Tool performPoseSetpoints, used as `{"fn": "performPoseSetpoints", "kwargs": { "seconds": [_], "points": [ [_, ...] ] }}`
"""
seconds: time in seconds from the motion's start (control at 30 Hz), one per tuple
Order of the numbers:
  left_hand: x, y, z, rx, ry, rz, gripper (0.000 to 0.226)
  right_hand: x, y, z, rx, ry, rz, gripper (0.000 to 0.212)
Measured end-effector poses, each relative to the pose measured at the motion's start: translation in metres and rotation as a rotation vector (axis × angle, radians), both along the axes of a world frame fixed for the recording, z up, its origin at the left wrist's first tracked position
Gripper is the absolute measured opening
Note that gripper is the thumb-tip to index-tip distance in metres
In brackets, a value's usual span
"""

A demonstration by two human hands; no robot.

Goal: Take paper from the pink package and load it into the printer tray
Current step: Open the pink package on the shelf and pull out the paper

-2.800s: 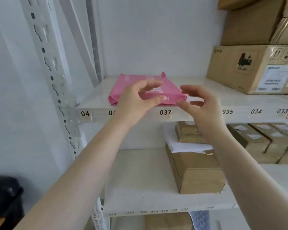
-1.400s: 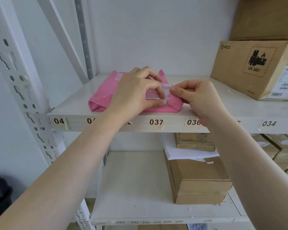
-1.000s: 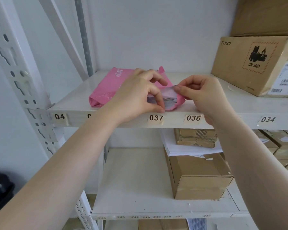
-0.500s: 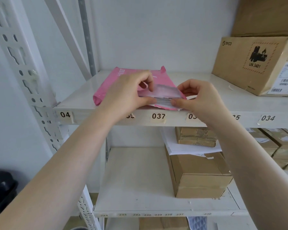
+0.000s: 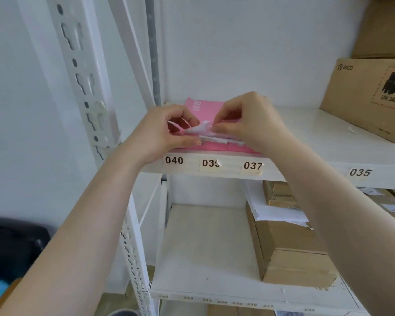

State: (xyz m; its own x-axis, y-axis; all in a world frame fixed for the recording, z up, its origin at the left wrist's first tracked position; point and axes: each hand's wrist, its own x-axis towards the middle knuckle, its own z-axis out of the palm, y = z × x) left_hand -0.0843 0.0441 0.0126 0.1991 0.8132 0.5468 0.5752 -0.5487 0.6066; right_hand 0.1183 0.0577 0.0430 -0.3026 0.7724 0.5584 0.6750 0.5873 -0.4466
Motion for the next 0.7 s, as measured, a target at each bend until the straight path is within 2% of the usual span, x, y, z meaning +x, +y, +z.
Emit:
{"fn": "performPoseSetpoints", "kwargs": {
  "seconds": [0.13,0.3,0.37,0.43,0.5,0.6,0.7],
  "points": [
    [0.002,0.01,0.0,0.028,-0.118,0.013,0.012,-0.002,0.006,-0.008,0.042,0.142,0.012,0.009],
    [0.009,0.021,-0.001,0.045,-0.177,0.072,0.011,-0.004,0.004,-0.022,0.104,0.027,-0.054,0.049],
    [0.009,0.022,-0.003,0.026,-0.237,0.053,0.021,-0.002,0.007,-0.022,0.102,0.065,-0.08,0.047],
    [0.008,0.021,-0.004,0.068,-0.207,0.014,0.018,0.001,0.009,-0.022,0.086,0.126,-0.101,0.037],
    [0.009,0.02,-0.005,0.118,-0.139,-0.004,0.015,0.004,0.011,-0.021,0.103,0.057,-0.149,0.037],
    [0.009,0.017,-0.004,0.134,-0.098,-0.041,0.028,0.008,0.012,-0.017,0.073,-0.087,-0.18,0.055],
    [0.006,0.015,-0.003,0.071,-0.034,-0.088,0.018,0.011,0.012,-0.017,-0.016,-0.142,-0.18,0.075]
  ]
}}
